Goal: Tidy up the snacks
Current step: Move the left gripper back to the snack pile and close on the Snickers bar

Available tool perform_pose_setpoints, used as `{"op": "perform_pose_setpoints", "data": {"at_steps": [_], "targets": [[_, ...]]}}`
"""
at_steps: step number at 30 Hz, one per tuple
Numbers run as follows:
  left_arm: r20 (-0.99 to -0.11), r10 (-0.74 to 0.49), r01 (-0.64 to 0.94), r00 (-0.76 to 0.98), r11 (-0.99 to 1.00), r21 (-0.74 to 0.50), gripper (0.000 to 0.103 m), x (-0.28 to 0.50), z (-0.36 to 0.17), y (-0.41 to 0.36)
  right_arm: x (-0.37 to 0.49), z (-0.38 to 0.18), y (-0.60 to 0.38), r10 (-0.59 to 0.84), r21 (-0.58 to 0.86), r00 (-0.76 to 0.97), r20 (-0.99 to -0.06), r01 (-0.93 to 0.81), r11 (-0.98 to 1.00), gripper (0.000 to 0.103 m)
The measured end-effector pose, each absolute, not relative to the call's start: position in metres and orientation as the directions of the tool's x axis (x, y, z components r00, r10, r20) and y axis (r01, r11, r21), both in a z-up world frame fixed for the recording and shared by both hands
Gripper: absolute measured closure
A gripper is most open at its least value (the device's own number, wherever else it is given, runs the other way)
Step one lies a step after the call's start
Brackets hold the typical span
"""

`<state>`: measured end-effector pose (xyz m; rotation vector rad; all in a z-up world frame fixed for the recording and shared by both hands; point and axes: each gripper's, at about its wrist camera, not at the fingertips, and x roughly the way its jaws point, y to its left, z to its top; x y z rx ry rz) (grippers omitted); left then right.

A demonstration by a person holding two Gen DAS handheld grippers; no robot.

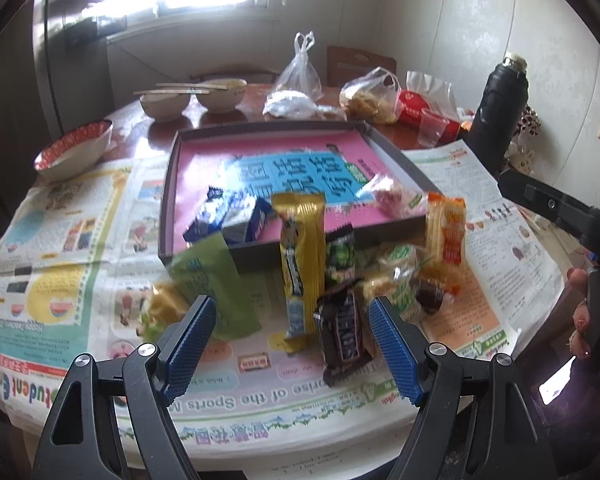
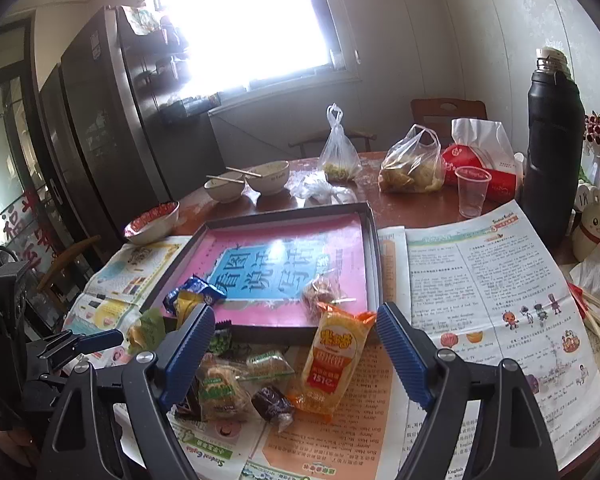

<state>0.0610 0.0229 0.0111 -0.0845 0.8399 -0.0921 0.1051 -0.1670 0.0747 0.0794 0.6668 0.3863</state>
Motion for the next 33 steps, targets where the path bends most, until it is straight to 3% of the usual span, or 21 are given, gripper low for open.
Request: {"op": "perform_pose_setpoints", "data": {"at_steps": [16, 21, 24, 28, 33], "targets": [[-0.774, -0.179, 0.086, 0.608, 0.983, -0.161, 0.023, 0.060, -0.009, 0.010, 0.099, 0.055, -0.174, 0.359, 0.190, 0.689, -0.629, -0.311, 0.931, 0.020], [-0.773, -0.207, 0.100, 0.600, 0.978, -0.184, 0.032, 0.060, -0.011, 0.007, 0.102, 0.047, -0.176, 0.350, 0.193, 0.674, -0.650, -0.299, 0.935, 0.020], [-0.776, -0.225, 0.109, 0.590, 0.974, -0.200, 0.043, 0.061, -0.014, 0.004, 0.105, 0.042, -0.176, 0.341, 0.193, 0.666, -0.664, -0.288, 0.938, 0.020], [-0.778, -0.236, 0.116, 0.582, 0.971, -0.209, 0.044, 0.063, -0.017, 0.000, 0.107, 0.037, -0.177, 0.334, 0.199, 0.658, -0.675, -0.273, 0.941, 0.020], [-0.781, -0.245, 0.118, 0.574, 0.969, -0.218, 0.053, 0.063, -0.020, -0.003, 0.109, 0.033, -0.179, 0.329, 0.204, 0.649, -0.686, -0.263, 0.943, 0.020]]}}
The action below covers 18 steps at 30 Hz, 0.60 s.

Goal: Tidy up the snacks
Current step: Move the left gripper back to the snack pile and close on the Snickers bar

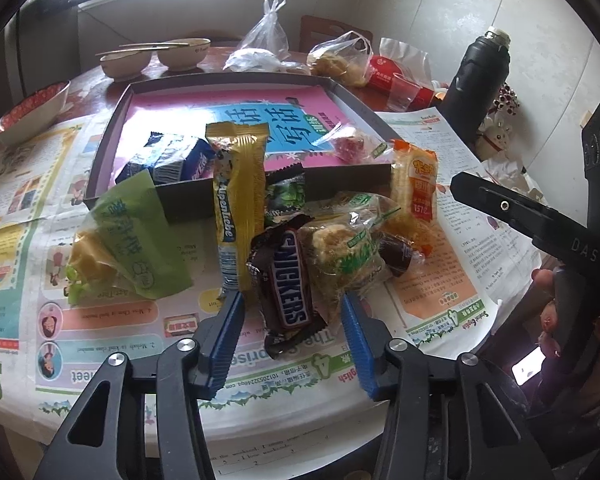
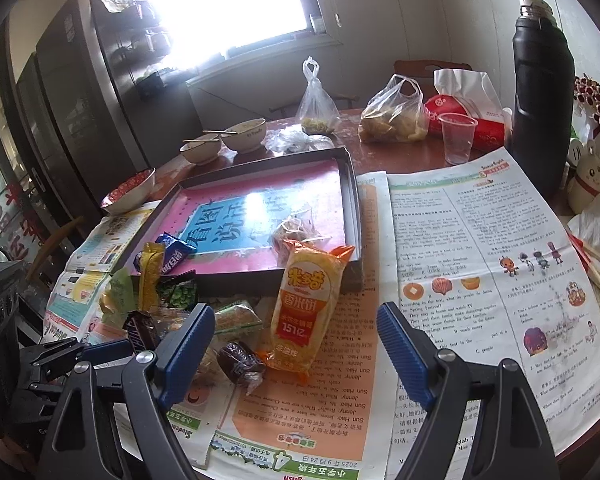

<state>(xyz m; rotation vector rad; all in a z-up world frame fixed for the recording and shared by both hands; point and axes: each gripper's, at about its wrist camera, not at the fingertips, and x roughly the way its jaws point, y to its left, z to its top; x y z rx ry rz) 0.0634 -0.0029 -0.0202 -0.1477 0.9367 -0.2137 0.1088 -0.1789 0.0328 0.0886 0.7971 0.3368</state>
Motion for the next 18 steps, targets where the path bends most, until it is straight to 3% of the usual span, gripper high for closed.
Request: {"op": "perform_pose_setpoints", "data": {"at_steps": [18], "targets": [[-0.789, -0.259, 0.077, 0.557, 0.962, -0.261, 0.059, 0.076, -0.033, -0.001, 0.121, 0.014, -0.180, 0.311, 0.210, 0.625, -0.716, -0.233, 0.950, 0.020]]}}
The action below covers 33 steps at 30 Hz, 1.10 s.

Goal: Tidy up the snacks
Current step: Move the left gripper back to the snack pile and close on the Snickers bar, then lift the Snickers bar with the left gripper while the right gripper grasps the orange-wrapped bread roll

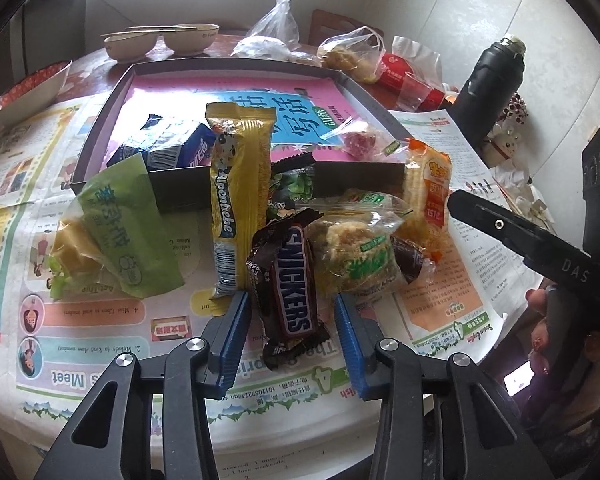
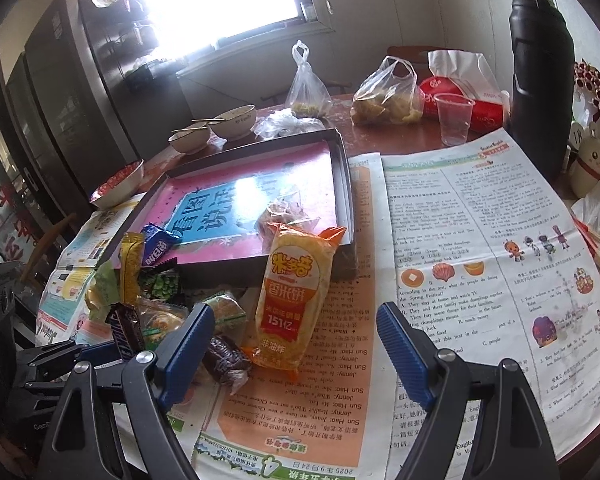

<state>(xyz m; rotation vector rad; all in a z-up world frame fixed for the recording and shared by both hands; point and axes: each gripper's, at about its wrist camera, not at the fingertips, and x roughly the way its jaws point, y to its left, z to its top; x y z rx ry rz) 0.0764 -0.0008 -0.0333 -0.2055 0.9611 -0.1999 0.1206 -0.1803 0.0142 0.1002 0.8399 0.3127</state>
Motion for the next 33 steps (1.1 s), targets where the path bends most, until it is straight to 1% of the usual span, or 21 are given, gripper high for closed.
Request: {"op": "perform_pose_setpoints", "data": {"at_steps": [1, 3, 8, 10, 12, 13, 15, 19, 21, 22, 23, 26, 28, 31, 33], "targets": [[-0.788, -0.259, 0.076, 0.558, 0.962, -0.262, 0.060, 0.077, -0.034, -0.001, 0.122, 0.013, -0.180, 0.309, 0.212, 0.624, -0.718, -0.226, 0.951, 0.020], [-0.789, -0.260, 0.078, 0.557, 0.962, -0.261, 0.064, 0.079, -0.035, -0.002, 0.126, 0.010, -0.181, 0.312, 0.226, 0.621, -0.719, -0.216, 0.950, 0.020], [-0.787, -0.272, 0.086, 0.553, 0.959, -0.271, 0.067, 0.082, -0.038, -0.002, 0.139, 0.000, -0.181, 0.318, 0.255, 0.598, -0.735, -0.191, 0.948, 0.021], [-0.786, -0.276, 0.081, 0.553, 0.957, -0.279, 0.068, 0.083, -0.038, -0.001, 0.143, -0.004, -0.181, 0.325, 0.268, 0.588, -0.741, -0.184, 0.946, 0.023], [-0.786, -0.278, 0.073, 0.552, 0.955, -0.286, 0.072, 0.085, -0.039, 0.000, 0.146, -0.006, -0.180, 0.328, 0.272, 0.587, -0.741, -0.184, 0.944, 0.031], [-0.785, -0.281, 0.066, 0.552, 0.953, -0.295, 0.072, 0.086, -0.039, 0.000, 0.147, -0.006, -0.179, 0.330, 0.270, 0.587, -0.739, -0.191, 0.944, 0.033], [-0.786, -0.279, 0.059, 0.552, 0.953, -0.298, 0.073, 0.087, -0.039, 0.000, 0.148, -0.007, -0.178, 0.329, 0.267, 0.587, -0.740, -0.193, 0.944, 0.044], [-0.787, -0.274, 0.053, 0.553, 0.954, -0.295, 0.073, 0.088, -0.038, -0.002, 0.149, -0.009, -0.182, 0.339, 0.277, 0.589, -0.733, -0.197, 0.941, 0.050], [-0.786, -0.277, 0.050, 0.553, 0.952, -0.301, 0.073, 0.089, -0.039, -0.002, 0.147, -0.007, -0.187, 0.340, 0.281, 0.598, -0.726, -0.193, 0.940, 0.057], [-0.785, -0.280, 0.049, 0.552, 0.951, -0.305, 0.073, 0.089, -0.038, -0.002, 0.147, -0.006, -0.188, 0.341, 0.283, 0.599, -0.725, -0.193, 0.940, 0.058], [-0.784, -0.286, 0.050, 0.551, 0.949, -0.311, 0.073, 0.089, -0.038, -0.002, 0.146, -0.005, -0.189, 0.342, 0.284, 0.601, -0.722, -0.193, 0.939, 0.063], [-0.781, -0.297, 0.058, 0.549, 0.946, -0.318, 0.073, 0.088, -0.037, -0.002, 0.145, -0.003, -0.191, 0.340, 0.279, 0.609, -0.716, -0.197, 0.940, 0.067], [-0.776, -0.299, 0.066, 0.555, 0.946, -0.318, 0.073, 0.086, -0.035, -0.003, 0.143, -0.001, -0.191, 0.349, 0.284, 0.612, -0.709, -0.205, 0.937, 0.068], [-0.763, -0.302, 0.078, 0.571, 0.946, -0.315, 0.073, 0.081, -0.028, -0.003, 0.140, 0.004, -0.191, 0.358, 0.283, 0.621, -0.697, -0.221, 0.933, 0.078], [-0.756, -0.303, 0.081, 0.581, 0.945, -0.316, 0.073, 0.079, -0.023, -0.001, 0.137, 0.007, -0.192, 0.366, 0.284, 0.625, -0.690, -0.231, 0.931, 0.081]]}}
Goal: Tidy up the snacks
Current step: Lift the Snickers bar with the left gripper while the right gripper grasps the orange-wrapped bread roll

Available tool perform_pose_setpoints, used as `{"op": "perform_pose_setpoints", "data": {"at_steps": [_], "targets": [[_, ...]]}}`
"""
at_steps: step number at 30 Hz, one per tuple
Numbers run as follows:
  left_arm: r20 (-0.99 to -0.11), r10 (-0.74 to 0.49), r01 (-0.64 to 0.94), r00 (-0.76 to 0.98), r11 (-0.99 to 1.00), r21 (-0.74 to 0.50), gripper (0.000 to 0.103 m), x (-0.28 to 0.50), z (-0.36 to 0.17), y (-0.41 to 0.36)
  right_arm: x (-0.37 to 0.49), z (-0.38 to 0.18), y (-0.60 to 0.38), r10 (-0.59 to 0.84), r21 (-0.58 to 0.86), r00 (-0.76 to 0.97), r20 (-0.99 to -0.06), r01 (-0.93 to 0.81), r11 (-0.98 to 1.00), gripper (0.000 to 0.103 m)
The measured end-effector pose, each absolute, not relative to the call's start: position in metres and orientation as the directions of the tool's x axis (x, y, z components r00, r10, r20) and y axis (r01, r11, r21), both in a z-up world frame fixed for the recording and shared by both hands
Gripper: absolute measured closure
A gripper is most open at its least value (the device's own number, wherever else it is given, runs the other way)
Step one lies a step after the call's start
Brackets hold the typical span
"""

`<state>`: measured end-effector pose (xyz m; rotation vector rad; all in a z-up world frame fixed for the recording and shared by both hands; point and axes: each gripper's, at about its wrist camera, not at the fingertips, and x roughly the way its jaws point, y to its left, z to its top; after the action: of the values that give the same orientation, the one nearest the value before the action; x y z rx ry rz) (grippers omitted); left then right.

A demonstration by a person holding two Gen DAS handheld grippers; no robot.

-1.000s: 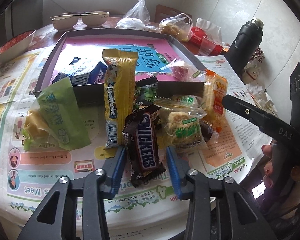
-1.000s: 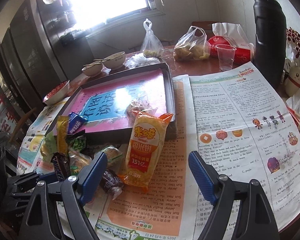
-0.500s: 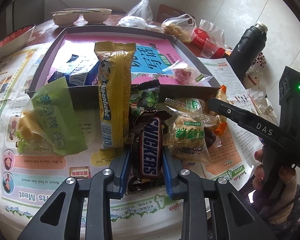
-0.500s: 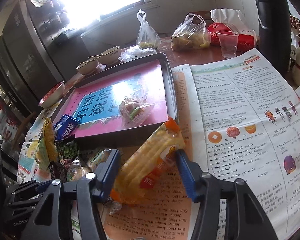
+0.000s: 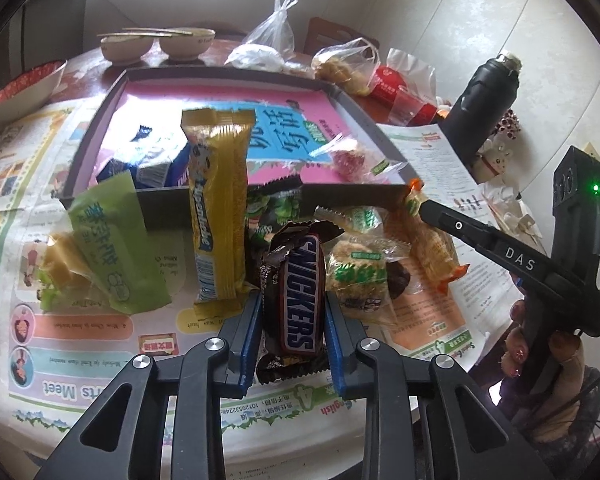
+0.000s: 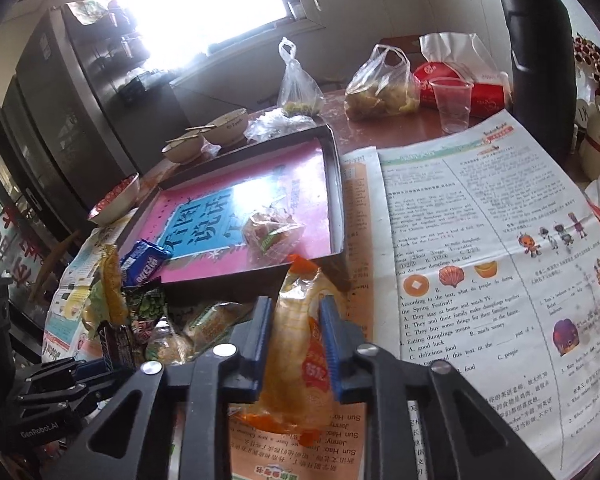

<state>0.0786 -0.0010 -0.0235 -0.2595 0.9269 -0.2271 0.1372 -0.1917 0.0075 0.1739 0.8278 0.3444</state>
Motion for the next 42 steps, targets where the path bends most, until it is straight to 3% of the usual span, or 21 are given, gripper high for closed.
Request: {"op": "perform_pose_setpoints", "data": {"at_steps": [7, 16, 23, 25, 29, 40, 42], "targets": [[-0.738, -0.297, 0.068, 0.605, 0.944, -0.324, 0.073, 0.074, -0.014, 0.009, 0.134, 0.010, -0.194, 0.386, 0.295, 0.627, -0.676, -0.250, 0.922, 0.084], [-0.707, -0.299, 0.065, 0.640, 0.939, -0.338, 0.073, 0.068, 0.000, 0.023, 0.133, 0.013, -0.192, 0.397, 0.293, 0.631, -0.666, -0.268, 0.918, 0.097], [-0.700, -0.294, 0.054, 0.651, 0.938, -0.343, 0.073, 0.067, 0.003, 0.029, 0.133, 0.008, -0.189, 0.387, 0.274, 0.615, -0.687, -0.274, 0.922, 0.096], [-0.695, -0.294, 0.059, 0.657, 0.938, -0.341, 0.073, 0.065, 0.005, 0.029, 0.133, 0.008, -0.189, 0.368, 0.250, 0.620, -0.693, -0.272, 0.929, 0.092], [-0.687, -0.297, 0.070, 0.663, 0.939, -0.338, 0.073, 0.063, 0.009, 0.028, 0.135, 0.000, -0.191, 0.315, 0.215, 0.616, -0.722, -0.233, 0.948, 0.053], [-0.668, -0.294, 0.076, 0.684, 0.939, -0.336, 0.073, 0.074, 0.022, 0.031, 0.141, -0.021, -0.178, 0.189, 0.064, 0.611, -0.769, -0.221, 0.973, 0.052], [-0.661, -0.292, 0.077, 0.691, 0.939, -0.334, 0.073, 0.079, 0.026, 0.031, 0.139, -0.023, -0.172, 0.139, -0.006, 0.628, -0.765, -0.222, 0.975, 0.064]]}}
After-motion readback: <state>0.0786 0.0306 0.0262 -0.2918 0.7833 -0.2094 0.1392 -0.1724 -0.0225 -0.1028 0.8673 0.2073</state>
